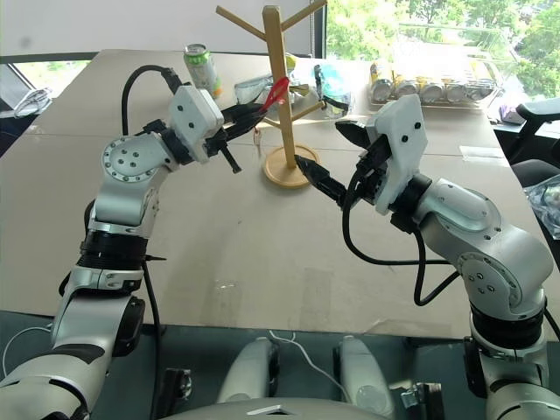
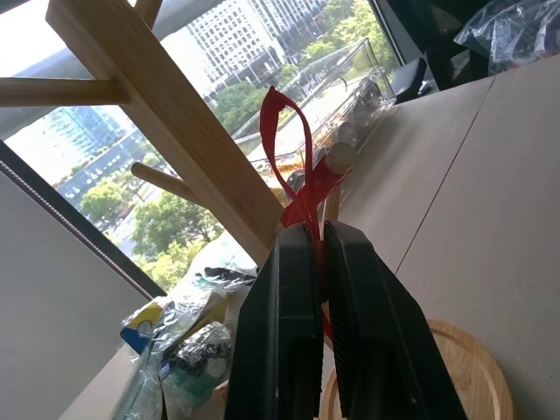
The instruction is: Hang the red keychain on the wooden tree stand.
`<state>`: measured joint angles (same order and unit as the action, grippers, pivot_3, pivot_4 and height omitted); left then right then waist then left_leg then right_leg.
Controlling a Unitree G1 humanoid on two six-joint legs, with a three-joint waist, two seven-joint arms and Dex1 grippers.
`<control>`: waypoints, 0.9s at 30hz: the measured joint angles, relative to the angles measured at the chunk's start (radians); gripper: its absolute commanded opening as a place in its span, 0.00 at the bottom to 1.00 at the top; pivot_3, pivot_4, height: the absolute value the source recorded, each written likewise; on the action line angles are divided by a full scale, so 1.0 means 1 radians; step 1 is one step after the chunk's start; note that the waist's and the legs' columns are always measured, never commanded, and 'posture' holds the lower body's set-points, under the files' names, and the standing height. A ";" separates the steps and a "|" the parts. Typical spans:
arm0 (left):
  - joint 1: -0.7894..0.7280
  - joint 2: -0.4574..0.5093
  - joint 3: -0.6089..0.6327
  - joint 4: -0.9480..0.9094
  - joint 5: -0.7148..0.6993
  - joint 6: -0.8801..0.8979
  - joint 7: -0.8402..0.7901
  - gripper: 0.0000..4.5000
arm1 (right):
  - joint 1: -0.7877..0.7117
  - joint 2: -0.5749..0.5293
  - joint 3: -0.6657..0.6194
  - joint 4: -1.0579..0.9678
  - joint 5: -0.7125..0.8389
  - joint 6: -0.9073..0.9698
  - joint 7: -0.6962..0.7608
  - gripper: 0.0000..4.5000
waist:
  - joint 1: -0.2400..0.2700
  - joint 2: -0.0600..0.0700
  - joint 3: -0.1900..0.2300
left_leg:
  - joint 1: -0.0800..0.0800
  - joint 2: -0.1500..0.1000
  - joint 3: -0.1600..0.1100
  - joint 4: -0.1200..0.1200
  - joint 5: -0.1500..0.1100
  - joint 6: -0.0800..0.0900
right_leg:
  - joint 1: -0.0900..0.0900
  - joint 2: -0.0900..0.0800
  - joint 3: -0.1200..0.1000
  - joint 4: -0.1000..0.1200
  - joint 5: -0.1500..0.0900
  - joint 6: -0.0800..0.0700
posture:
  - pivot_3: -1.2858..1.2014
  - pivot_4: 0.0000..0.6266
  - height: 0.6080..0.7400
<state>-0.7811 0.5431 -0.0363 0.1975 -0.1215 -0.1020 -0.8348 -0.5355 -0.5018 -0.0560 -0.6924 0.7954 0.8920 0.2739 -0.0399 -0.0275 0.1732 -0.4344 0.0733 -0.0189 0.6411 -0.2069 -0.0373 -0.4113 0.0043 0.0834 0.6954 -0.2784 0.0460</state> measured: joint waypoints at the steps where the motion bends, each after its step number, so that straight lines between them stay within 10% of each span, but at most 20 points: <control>1: 0.000 0.001 0.000 -0.003 0.000 0.000 -0.001 0.02 | 0.000 0.000 0.000 0.000 0.000 0.000 0.000 1.00 | 0.000 0.000 0.000 | 0.000 0.000 0.000 0.000 0.000 0.000 | 0.000 0.000 0.000 0.000 0.000 0.000 | 0.52 0.24 0.94; 27: 0.035 0.042 0.006 -0.063 0.007 -0.006 -0.013 0.02 | 0.010 0.000 0.001 0.000 0.000 0.000 0.000 1.00 | 0.000 0.000 0.000 | 0.000 0.000 0.000 0.000 0.000 0.000 | 0.000 0.000 0.000 0.000 0.000 0.000 | 0.52 0.24 0.94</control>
<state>-0.7464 0.5848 -0.0306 0.1346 -0.1147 -0.1079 -0.8480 -0.5253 -0.5018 -0.0554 -0.6925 0.7950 0.8917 0.2744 -0.0398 -0.0275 0.1732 -0.4342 0.0733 -0.0189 0.6411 -0.2069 -0.0373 -0.4113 0.0042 0.0834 0.6954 -0.2784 0.0461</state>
